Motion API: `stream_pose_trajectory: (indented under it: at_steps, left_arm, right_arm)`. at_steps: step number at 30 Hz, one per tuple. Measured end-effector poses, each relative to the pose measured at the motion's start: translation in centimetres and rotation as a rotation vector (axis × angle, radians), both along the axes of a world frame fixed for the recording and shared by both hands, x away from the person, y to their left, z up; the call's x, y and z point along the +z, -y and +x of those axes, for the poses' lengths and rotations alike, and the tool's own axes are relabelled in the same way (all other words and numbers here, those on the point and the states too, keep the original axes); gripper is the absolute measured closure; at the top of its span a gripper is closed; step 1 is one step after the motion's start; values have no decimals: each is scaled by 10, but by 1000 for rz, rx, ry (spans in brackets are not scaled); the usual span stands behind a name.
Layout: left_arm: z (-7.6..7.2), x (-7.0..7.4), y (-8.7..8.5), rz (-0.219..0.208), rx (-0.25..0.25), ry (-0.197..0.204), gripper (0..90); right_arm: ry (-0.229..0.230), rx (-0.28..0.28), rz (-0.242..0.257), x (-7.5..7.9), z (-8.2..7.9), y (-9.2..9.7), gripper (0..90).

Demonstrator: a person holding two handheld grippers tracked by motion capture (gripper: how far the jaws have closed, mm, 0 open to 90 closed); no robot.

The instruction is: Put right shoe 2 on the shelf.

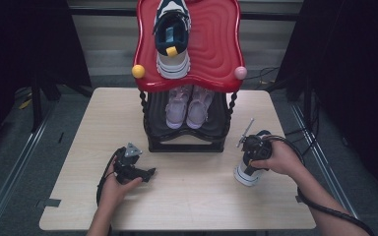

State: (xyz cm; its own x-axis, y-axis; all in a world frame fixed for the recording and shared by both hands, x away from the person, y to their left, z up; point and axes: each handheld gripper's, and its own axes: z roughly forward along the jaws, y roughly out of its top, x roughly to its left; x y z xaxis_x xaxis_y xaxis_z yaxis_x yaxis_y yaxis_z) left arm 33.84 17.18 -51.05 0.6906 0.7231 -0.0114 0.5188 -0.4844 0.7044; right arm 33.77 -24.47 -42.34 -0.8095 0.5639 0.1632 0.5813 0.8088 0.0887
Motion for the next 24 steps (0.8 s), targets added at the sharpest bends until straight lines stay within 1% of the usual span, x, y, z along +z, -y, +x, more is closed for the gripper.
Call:
stream_pose_trajectory:
  at_steps: [1,2,3,5,6,7,8,10,11,12,13,14,15,16,17,20,21,23,24]
  left_arm:
    - [0,0,0,0,0,-1,37]
    - [0,0,0,0,0,0,37]
    - [0,0,0,0,0,0,37]
    - [0,0,0,0,0,0,37]
    - [0,0,0,1,-1,0,37]
    - [0,0,0,0,0,0,37]
    - [0,0,0,1,-1,0,37]
    - [0,0,0,1,-1,-1,36]
    - [0,0,0,0,0,0,37]
    - [0,0,0,0,0,0,37]
    - [0,0,0,2,-1,0,36]
    - [0,0,0,1,-1,0,36]
    - [0,0,0,1,-1,0,37]
    - [0,0,0,2,-1,0,37]
    - [0,0,0,3,0,1,36]
    - [0,0,1,-5,7,2,36]
    - [0,0,1,-9,9,0,36]
    - [0,0,1,-8,8,-1,37]
    - [0,0,1,-5,7,2,36]
  right_arm:
    - [-10,-11,-1,1,-1,-1,724]
    - [1,-1,-13,1,-1,0,724]
    - [-7,5,-3,1,-1,-1,724]
    - [1,31,-11,1,-1,0,724]
    - [-17,15,4,2,-2,-2,724]
    - [-9,41,-4,2,-2,-1,724]
    - [-16,36,-12,4,-3,-2,725]
    - [-12,46,-12,7,-3,-3,725]
    - [-8,60,-21,9,-3,-3,725]
    - [-13,56,-10,12,-4,-4,726]
    - [-12,58,-19,15,-4,-5,726]
    - [-16,58,-13,19,-4,-6,726]
    - [-10,68,-15,22,-4,-6,727]
    - [-16,65,-3,26,-5,-7,727]
    - [-1,84,-10,30,-4,-7,727]
    - [6,92,-14,41,-5,-9,730]
    - [13,105,-9,45,-5,-10,730]
    - [16,110,-2,54,-5,-12,733]
    - [26,120,-2,57,-5,-12,734]
